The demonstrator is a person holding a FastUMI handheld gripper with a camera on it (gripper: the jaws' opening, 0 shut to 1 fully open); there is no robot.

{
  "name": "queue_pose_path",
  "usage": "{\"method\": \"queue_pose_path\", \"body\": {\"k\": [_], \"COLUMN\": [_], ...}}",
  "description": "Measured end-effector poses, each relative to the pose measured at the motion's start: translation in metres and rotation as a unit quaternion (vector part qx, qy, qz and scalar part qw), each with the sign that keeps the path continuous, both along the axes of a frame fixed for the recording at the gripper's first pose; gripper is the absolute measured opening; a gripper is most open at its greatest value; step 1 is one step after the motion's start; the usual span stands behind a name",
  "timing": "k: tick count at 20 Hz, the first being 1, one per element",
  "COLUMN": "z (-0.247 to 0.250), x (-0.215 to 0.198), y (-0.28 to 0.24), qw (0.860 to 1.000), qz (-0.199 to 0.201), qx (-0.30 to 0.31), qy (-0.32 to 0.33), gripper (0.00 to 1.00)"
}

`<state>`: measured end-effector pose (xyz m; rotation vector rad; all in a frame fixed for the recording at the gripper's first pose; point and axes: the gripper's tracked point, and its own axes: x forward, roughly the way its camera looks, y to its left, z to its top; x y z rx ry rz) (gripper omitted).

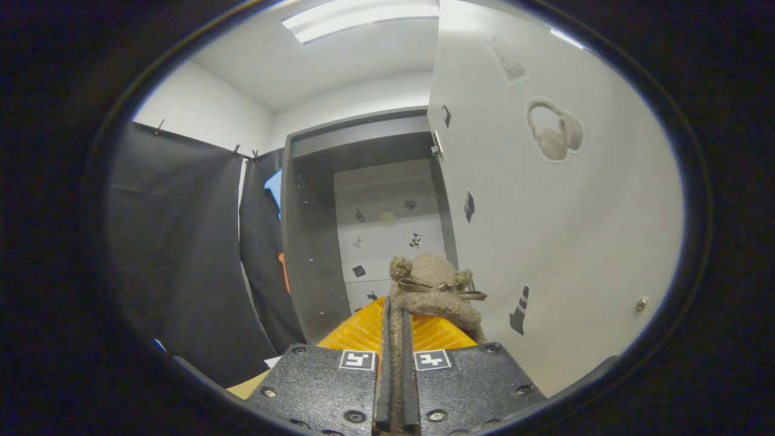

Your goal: Open the shoe cabinet door, grab the shoes and put them into the shoe cabinet, then close the shoe cabinet door.

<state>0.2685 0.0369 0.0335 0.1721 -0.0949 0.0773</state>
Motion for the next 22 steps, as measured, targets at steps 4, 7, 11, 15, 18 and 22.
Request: {"method": "queue_pose_path", "body": {"k": [4, 7, 11, 15, 18, 22], "z": [0.02, 0.025, 0.009, -0.023, -0.06, -0.115], "x": [0.019, 0.043, 0.082, 0.144, 0.19, 0.25], "y": [-0.009, -0.003, 0.039, 0.073, 0.086, 0.074], "qw": [0.998, 0.995, 0.997, 0.996, 0.991, 0.984], "qz": [-0.052, -0.069, -0.022, 0.011, 0.021, 0.003], "qx": [-0.035, -0.062, -0.074, -0.082, -0.113, -0.121], "qy": [-0.023, -0.032, -0.005, 0.033, 0.074, 0.127], "gripper": [0.1, 0.1, 0.1, 0.1, 0.1, 0.1]}}
